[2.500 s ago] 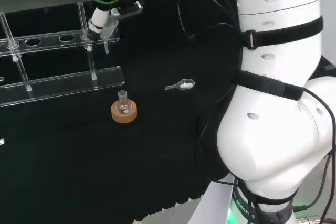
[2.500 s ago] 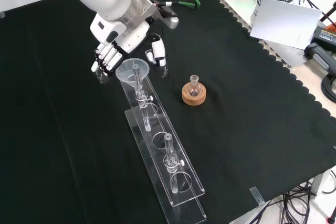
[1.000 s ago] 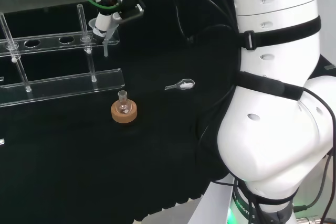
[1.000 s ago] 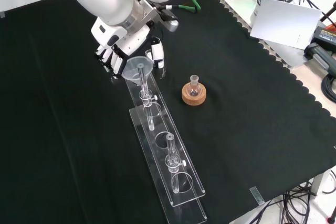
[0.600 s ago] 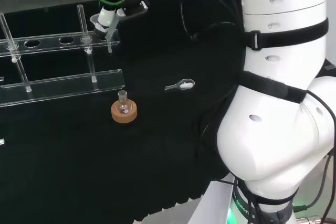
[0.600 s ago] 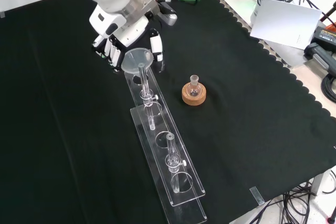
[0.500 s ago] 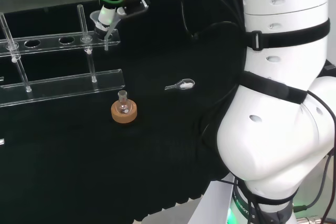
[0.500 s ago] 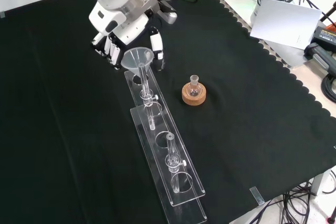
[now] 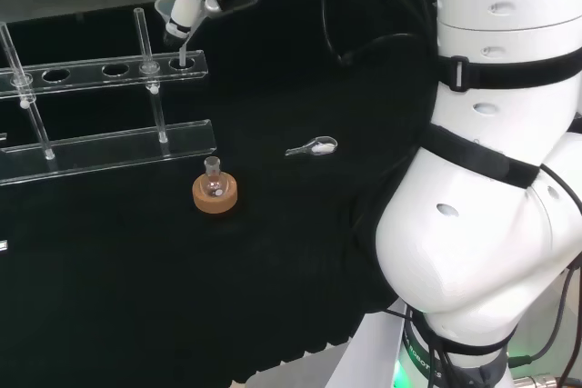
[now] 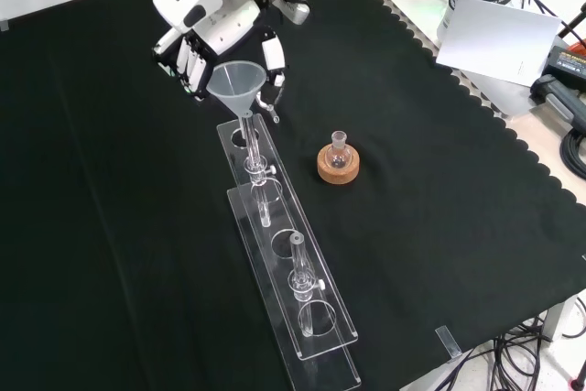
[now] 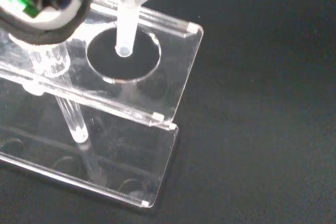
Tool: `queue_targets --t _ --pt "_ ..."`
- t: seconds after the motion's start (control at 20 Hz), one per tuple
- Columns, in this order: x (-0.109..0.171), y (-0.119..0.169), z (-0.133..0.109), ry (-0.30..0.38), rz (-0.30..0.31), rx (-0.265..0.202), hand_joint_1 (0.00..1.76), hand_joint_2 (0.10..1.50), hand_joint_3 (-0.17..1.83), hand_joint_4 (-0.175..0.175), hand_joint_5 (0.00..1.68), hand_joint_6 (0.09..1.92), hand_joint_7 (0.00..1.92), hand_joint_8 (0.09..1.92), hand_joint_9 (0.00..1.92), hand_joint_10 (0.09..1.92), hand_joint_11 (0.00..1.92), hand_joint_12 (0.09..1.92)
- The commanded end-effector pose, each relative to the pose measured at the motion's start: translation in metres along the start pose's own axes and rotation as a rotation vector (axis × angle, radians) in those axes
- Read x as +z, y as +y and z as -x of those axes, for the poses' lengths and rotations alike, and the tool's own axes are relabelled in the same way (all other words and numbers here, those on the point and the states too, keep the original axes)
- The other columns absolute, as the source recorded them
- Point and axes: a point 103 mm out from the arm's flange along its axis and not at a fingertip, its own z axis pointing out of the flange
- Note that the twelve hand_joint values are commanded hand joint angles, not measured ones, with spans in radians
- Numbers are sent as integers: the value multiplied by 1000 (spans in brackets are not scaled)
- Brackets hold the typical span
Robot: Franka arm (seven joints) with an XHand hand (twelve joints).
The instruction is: Pick up the funnel from the transparent funnel stand.
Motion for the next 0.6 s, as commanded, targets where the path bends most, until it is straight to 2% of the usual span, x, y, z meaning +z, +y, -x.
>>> queue_targets --t 0.05,0.35,0.5,0.6 --pt "-18 -11 -3 -3 48 1 891 496 651 33 736 847 997 765 720 508 0 1477" --pt "-56 -36 -4 -21 130 -45 893 491 689 32 741 841 1003 768 724 500 0 1451" --pt "-66 -45 -9 -20 145 -53 894 490 700 29 738 840 1004 769 722 497 0 1437" --pt "-66 -53 -11 -13 143 -39 895 491 703 29 739 839 1004 770 721 497 0 1433"
